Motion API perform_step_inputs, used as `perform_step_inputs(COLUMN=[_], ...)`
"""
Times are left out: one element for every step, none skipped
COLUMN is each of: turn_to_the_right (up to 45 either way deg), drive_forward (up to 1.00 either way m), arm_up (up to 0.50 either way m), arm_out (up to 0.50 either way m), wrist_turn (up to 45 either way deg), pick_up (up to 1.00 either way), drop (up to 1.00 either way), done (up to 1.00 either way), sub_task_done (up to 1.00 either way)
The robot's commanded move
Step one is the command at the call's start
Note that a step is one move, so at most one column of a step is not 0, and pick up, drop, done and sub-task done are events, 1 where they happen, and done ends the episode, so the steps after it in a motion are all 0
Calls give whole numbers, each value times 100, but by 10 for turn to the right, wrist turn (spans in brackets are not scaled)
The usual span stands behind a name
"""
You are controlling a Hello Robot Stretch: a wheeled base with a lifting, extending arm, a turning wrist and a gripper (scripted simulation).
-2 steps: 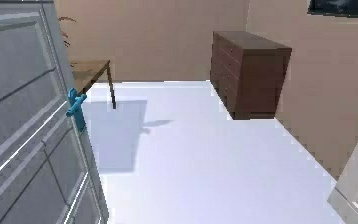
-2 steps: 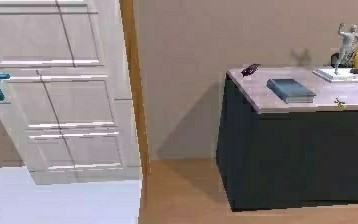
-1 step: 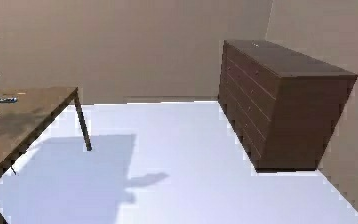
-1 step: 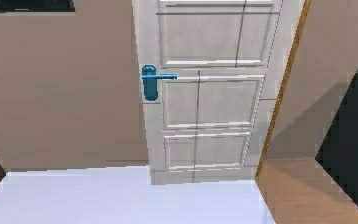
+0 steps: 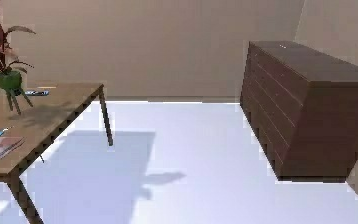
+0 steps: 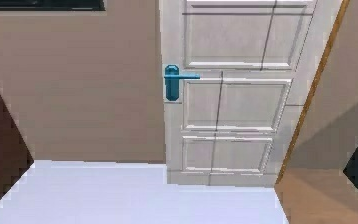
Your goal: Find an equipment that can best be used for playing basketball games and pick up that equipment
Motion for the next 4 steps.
perform_step_inputs(turn_to_the_right=[0,-90,0,0], drive_forward=[25,0,100,90], arm_up=[0,0,0,0], arm_out=[0,0,0,0], wrist_turn=[0,0,0,0], pick_up=[0,0,0,0], drop=[0,0,0,0], done=[0,0,0,0], sub_task_done=[0,0,0,0])
